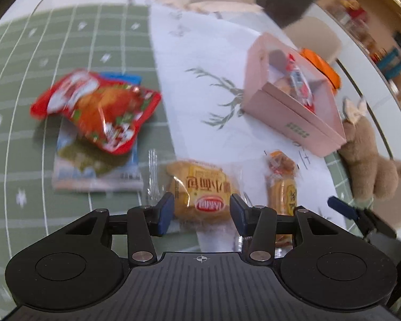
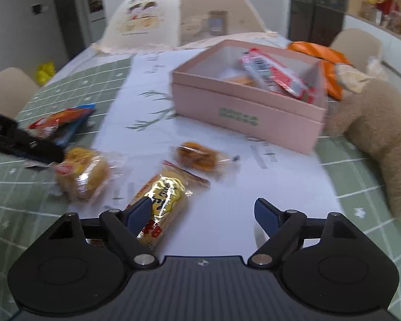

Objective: Organize snacks

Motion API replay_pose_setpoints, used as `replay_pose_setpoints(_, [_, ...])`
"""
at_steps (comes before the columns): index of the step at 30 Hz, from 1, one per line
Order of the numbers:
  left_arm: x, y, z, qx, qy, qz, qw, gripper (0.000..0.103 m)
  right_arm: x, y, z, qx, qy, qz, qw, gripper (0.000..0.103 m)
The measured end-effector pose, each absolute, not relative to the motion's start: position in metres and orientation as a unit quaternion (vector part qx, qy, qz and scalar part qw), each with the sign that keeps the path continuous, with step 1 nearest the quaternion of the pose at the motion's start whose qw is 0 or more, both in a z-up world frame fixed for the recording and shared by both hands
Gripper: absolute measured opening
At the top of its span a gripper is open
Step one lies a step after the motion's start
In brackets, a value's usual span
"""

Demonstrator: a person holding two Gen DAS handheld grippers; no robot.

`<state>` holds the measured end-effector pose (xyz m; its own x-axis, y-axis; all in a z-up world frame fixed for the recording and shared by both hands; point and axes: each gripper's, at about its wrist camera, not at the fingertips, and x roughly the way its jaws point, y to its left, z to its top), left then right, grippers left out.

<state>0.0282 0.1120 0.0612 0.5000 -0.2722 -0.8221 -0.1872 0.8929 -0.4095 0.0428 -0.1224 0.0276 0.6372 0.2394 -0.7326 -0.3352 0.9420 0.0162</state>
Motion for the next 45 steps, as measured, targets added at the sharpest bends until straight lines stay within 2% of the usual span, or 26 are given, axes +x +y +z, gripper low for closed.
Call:
replay_pose_setpoints(4, [0.021,0.113,0.061,-0.275,0.495,-0.019,0.824,0.05,0.039,-0.128,0.034,-0.053,0.387,0.167,0.905,0.083])
replay_pose_setpoints(15, [-0.005,0.12,0.065,-0.273,0.498,-0.028,0.823,0.05,0.066,-0.062,0.049,-0.113,0.319,0.222,0.914,0.082])
replay_pose_setpoints(19, [-0.01,0.116,0.054,-0.268,0.515,-0.045,0.813,0.05,0.102,-0.041,0.041,-0.103,0.332,0.234,0.908,0.081])
replay_pose_setpoints(23, [-0.013,0.122,0.051,-0.279,0.505,-0.038,0.816,0.05,0.115,-0.026,0.019,-0.132,0.361,0.229,0.895,0.073])
replay_pose_setpoints(29, [-0.003,0.135,0.052,-0.29,0.487,-0.015,0.824,0.05,0.06,-0.045,0.013,-0.137,0.375,0.269,0.876,0.073])
replay_pose_setpoints(34, [0.018,0.125,0.053,-0.255,0.475,-0.019,0.842,0.05,0.023,-0.074,0.019,-0.125,0.385,0.279,0.871,0.073])
replay_pose_setpoints(37, [0.031,0.119,0.054,-0.227,0.469,-0.008,0.853,0.05,0.02,-0.097,0.029,-0.087,0.383,0.256,0.883,0.074])
replay_pose_setpoints(42, [0.039,0.113,0.057,-0.245,0.473,0.007,0.846,0.05,0.028,-0.126,0.038,-0.053,0.37,0.182,0.91,0.075])
replay_pose_setpoints(45, [0.051,0.094,0.055,-0.203,0.486,0.006,0.85,0.05,0.028,-0.143,0.035,-0.016,0.38,0.162,0.911,0.076])
